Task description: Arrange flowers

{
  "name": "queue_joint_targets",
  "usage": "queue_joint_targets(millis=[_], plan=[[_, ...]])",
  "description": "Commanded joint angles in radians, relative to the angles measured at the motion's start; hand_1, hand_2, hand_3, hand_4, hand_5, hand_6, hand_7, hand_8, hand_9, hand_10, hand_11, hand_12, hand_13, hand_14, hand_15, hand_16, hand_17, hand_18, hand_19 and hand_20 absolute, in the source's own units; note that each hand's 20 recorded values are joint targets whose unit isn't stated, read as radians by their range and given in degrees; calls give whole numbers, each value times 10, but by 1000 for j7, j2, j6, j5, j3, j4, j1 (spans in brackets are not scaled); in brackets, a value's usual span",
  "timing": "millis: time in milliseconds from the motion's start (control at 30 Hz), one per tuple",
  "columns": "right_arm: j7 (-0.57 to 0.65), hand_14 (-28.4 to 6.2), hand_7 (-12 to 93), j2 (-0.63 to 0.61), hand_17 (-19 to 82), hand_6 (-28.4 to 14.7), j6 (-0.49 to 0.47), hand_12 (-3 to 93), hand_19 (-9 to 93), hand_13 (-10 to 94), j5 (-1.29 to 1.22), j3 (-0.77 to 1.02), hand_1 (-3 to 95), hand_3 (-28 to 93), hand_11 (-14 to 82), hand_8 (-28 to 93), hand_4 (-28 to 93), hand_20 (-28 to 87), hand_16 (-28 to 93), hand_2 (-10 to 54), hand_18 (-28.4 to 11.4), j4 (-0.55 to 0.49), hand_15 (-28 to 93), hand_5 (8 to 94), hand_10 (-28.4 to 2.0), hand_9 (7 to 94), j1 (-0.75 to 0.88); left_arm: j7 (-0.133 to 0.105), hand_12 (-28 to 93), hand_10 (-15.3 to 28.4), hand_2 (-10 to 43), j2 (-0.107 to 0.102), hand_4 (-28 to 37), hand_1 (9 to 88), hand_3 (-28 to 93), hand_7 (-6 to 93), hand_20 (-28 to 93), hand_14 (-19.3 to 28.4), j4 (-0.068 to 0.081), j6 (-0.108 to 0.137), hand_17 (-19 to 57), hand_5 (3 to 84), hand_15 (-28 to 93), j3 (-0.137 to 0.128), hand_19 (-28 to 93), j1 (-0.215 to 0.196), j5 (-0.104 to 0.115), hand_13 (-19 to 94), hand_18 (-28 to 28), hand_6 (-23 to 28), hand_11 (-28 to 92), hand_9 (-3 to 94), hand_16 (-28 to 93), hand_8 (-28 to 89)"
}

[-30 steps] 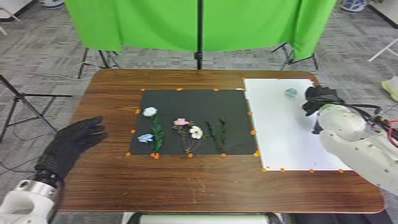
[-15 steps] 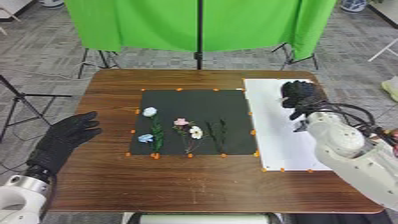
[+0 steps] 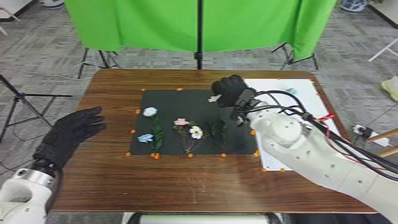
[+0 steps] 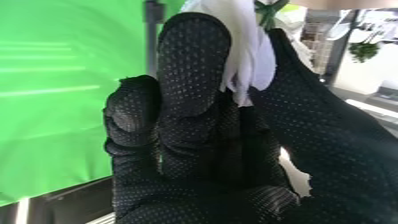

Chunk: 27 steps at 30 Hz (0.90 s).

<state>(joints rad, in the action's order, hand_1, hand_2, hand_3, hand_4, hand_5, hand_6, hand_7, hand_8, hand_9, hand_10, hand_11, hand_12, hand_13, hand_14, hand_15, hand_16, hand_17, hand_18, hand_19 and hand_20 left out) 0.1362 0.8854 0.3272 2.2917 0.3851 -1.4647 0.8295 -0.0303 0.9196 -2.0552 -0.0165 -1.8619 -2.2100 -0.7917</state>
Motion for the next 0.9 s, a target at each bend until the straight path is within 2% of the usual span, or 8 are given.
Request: queue_joint_targets(millis=[33,267,400,500,567,733,800,900], plan=[[43,21,600,32,419,-11,-21,426,799,841,53,-54,532,843,271,-196,-283,430,424,-95,-138,42,359,676,-56,804,-34,1,143,152,70,7,-281,278,731,246,-27,177,-2,-5,-80,399,487,1,595,-29,-3,279,240,61,300,362,-67,-122],[53,21,608,37,412,-9,-39,430,795,836,81,-91,525,817,275,-180,-283,431,420,-95,-138,76,368,660,-57,795,-39,-9,143,152,66,12,-279,278,732,246,-27,177,-6,-9,-80,399,488,-4,595,-46,-4,279,240,61,300,363,-66,-122],[68,22,610,38,408,-7,-46,428,792,829,95,-94,523,810,276,-177,-283,431,415,-95,-138,89,374,655,-56,792,-27,-6,144,151,64,12,-280,279,730,246,-27,177,-4,-14,-80,399,487,1,594,-40,-4,279,240,61,300,363,-67,-122],[65,25,611,43,405,-8,-61,428,789,822,110,-77,522,807,277,-174,-283,431,415,-95,-137,90,378,650,-55,787,-12,-5,144,151,64,17,-280,278,731,246,-26,177,-9,-13,-81,399,488,-4,595,-53,-4,279,240,61,300,362,-66,-122],[66,27,609,38,395,-7,-83,426,784,808,110,-72,516,799,274,-168,-283,430,418,-95,-136,82,379,636,-54,774,-11,-3,144,151,63,15,-280,278,731,245,-26,177,-5,-17,-81,399,488,0,595,-48,-4,279,240,61,301,363,-66,-122],[49,16,517,18,366,-3,-119,406,768,755,110,-40,451,770,241,-155,-283,426,373,-95,-132,52,414,623,-56,743,14,1,143,152,62,17,-281,278,731,243,-26,176,-6,-26,-81,399,487,-3,594,-51,-7,279,240,62,299,362,-66,-122],[40,8,449,8,350,6,-138,324,760,718,101,-31,398,803,333,-151,-283,428,328,-95,-133,37,446,611,-69,685,20,2,143,151,62,17,-280,278,731,242,-26,176,-6,-23,-81,398,487,-4,595,-52,-6,279,240,62,299,362,-66,-121],[25,-9,412,-7,333,10,-166,229,758,682,99,-9,347,846,428,-246,-283,426,247,-95,-133,13,491,593,-87,623,35,2,144,152,62,18,-281,278,730,241,-26,177,-6,-24,-81,398,488,-5,594,-55,-5,279,240,62,300,362,-66,-120]])
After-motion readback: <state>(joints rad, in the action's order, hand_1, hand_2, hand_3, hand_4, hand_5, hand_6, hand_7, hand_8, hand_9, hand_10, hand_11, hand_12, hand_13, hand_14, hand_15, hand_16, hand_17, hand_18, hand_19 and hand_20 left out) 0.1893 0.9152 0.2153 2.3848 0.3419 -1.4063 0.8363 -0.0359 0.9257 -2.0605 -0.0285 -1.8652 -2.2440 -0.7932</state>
